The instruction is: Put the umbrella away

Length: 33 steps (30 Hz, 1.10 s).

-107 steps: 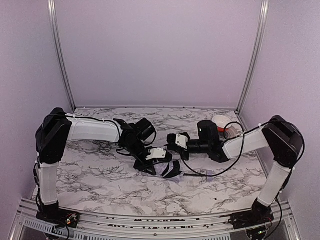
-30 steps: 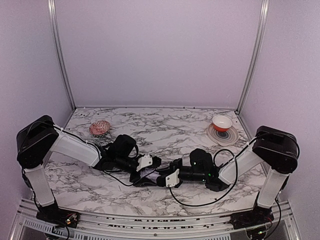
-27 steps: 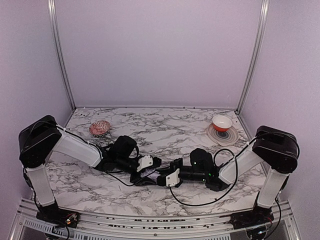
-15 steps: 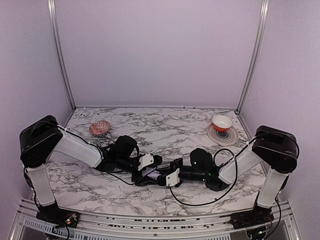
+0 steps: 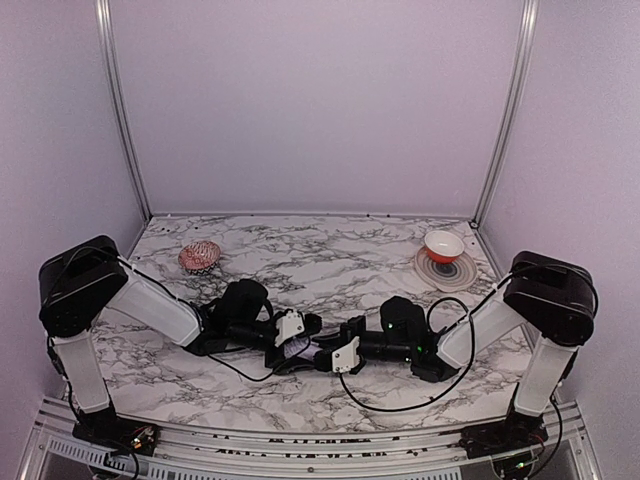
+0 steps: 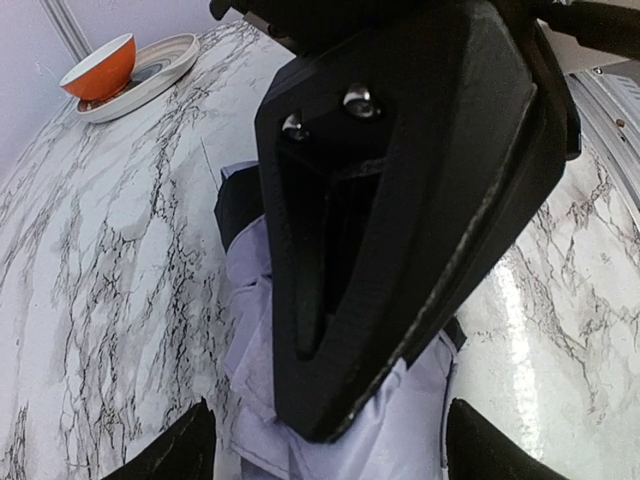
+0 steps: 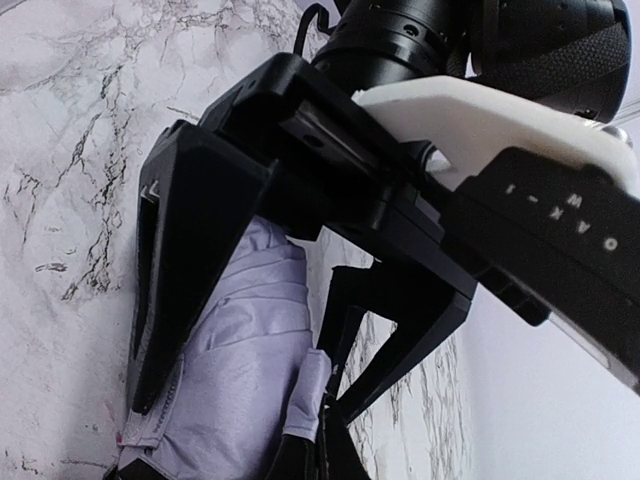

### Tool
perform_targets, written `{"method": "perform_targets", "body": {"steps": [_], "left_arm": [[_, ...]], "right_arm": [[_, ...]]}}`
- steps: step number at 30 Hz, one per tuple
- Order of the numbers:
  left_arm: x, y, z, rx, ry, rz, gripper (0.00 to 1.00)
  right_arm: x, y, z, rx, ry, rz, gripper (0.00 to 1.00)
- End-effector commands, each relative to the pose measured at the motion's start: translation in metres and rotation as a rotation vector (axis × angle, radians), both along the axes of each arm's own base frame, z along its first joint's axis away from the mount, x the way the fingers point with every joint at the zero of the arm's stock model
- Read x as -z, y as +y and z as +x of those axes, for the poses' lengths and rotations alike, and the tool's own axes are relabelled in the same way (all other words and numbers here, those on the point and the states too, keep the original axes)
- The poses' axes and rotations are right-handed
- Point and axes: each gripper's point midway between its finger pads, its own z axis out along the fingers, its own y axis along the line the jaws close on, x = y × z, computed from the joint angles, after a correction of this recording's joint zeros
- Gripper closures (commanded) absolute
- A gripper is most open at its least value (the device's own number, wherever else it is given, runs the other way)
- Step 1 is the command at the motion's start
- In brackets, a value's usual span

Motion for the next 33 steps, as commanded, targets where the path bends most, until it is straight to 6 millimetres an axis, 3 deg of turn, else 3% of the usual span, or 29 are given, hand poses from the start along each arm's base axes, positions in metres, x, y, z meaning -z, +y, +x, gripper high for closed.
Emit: {"method": "perform_targets", "body": {"steps": [1,4,8,14,21,25,27,30,33], "left_arm": [[-0.02,-0.016,-0.001,0.024,-0.054,-0.073,0.19],[-0.017,-0.016,0.0,0.027,-0.062,-0.068,0.23],[-0.007,-0.013,-0.001,0.017,-0.038,-0.047,0.47],[0.006,-0.008,-0.003,0.004,-0.01,-0.013,0.67],[0.011,-0.006,-0.001,-0.002,-0.027,0.011,0.92],[0.014,-0.003,0.0,-0.006,-0.035,0.026,0.96],[0.014,-0.003,0.0,-0.008,-0.037,0.028,0.98],[0.016,-0.002,0.0,-0.008,-0.036,0.035,1.0],[0.016,-0.002,0.001,-0.006,-0.043,0.039,1.0]], "right_arm": [[0.01,0.001,-0.004,-0.018,0.035,-0.017,1.0],[0.011,0.0,-0.003,-0.015,0.035,-0.019,1.0],[0.008,0.0,-0.002,-0.011,0.036,-0.014,1.0],[0.005,-0.001,0.0,0.001,0.03,-0.005,1.0],[-0.011,-0.008,0.006,0.054,-0.013,0.05,0.79],[-0.018,-0.015,0.008,0.089,-0.036,0.08,0.71],[-0.032,-0.02,0.009,0.114,-0.039,0.136,0.65],[-0.052,-0.028,0.003,0.121,-0.028,0.213,0.57],[-0.059,-0.031,-0.006,0.097,0.018,0.225,0.48]]}}
